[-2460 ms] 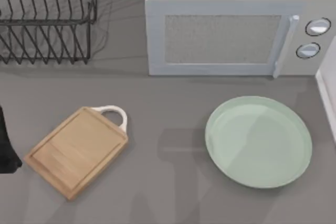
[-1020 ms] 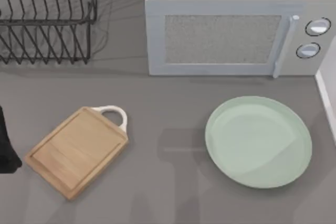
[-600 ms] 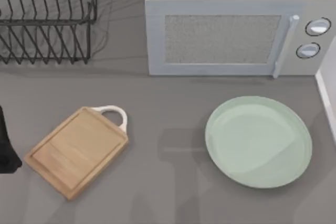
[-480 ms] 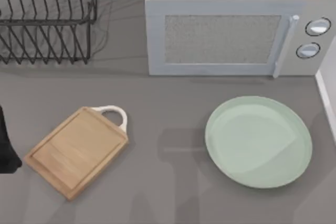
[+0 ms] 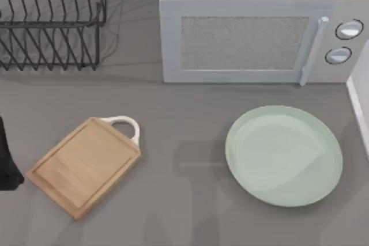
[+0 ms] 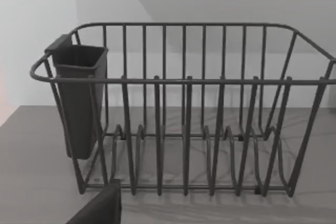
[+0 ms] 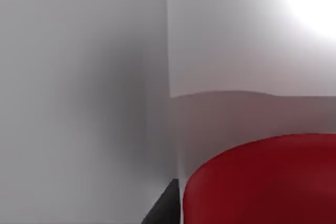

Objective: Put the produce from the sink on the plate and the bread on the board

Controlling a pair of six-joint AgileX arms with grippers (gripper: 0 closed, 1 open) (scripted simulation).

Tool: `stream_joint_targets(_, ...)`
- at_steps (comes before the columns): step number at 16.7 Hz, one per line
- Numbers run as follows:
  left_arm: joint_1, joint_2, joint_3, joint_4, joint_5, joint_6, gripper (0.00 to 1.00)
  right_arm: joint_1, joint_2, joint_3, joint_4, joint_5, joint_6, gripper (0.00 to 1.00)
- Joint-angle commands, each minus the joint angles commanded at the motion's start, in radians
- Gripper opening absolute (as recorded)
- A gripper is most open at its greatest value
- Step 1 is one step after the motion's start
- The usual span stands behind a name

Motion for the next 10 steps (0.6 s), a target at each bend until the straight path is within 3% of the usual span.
stream_joint_targets(10,0.0,0.0,0.0,0.0,0.0,0.0,1.0,-0.001,-0.18,0.116,-0.301,-0.002,-0.003,0.0)
